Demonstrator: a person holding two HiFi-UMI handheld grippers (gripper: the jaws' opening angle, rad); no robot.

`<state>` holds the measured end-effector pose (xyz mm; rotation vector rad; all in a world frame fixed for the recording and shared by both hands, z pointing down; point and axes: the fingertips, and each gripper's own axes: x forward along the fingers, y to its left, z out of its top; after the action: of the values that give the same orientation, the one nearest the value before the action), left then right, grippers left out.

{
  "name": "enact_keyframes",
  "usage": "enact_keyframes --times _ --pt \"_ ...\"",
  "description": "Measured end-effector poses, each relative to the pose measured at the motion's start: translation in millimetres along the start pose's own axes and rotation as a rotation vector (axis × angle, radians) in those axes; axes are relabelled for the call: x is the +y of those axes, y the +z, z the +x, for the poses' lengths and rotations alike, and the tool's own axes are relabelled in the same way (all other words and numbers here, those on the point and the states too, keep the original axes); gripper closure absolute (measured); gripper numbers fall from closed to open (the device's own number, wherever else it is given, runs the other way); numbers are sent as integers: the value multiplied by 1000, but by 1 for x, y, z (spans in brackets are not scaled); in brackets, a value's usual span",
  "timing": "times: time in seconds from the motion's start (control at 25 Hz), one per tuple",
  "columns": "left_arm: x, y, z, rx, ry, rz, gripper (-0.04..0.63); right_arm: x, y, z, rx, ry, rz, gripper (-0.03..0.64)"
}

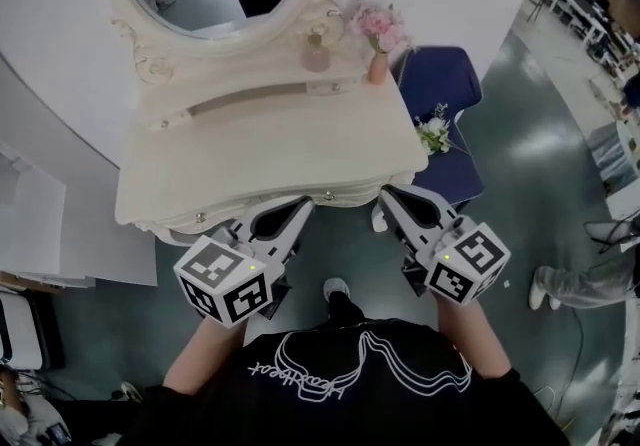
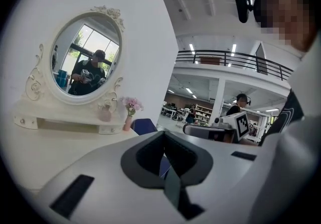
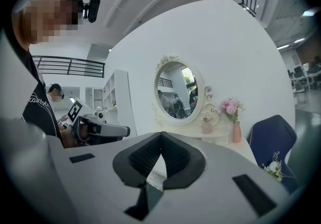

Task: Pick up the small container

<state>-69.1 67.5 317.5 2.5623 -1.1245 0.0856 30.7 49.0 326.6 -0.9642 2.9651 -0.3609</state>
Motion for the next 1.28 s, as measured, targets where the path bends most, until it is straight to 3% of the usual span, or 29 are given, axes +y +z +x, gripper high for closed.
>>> enact_keyframes --times 0.2,0.4,0.76,1.08,1.28 --pt "42 24 63 12 12 1 592 -67 16 37 0 14 16 610" --pt "65 49 107 -1 5 63 591 -111 28 66 11 32 4 610" --pt "101 54 133 -10 21 41 591 -136 27 102 31 53 3 610" --pt "159 63 163 3 46 3 591 -167 22 146 62 54 43 609" --pt "197 73 189 20 49 0 527 -194 22 174 73 41 72 609"
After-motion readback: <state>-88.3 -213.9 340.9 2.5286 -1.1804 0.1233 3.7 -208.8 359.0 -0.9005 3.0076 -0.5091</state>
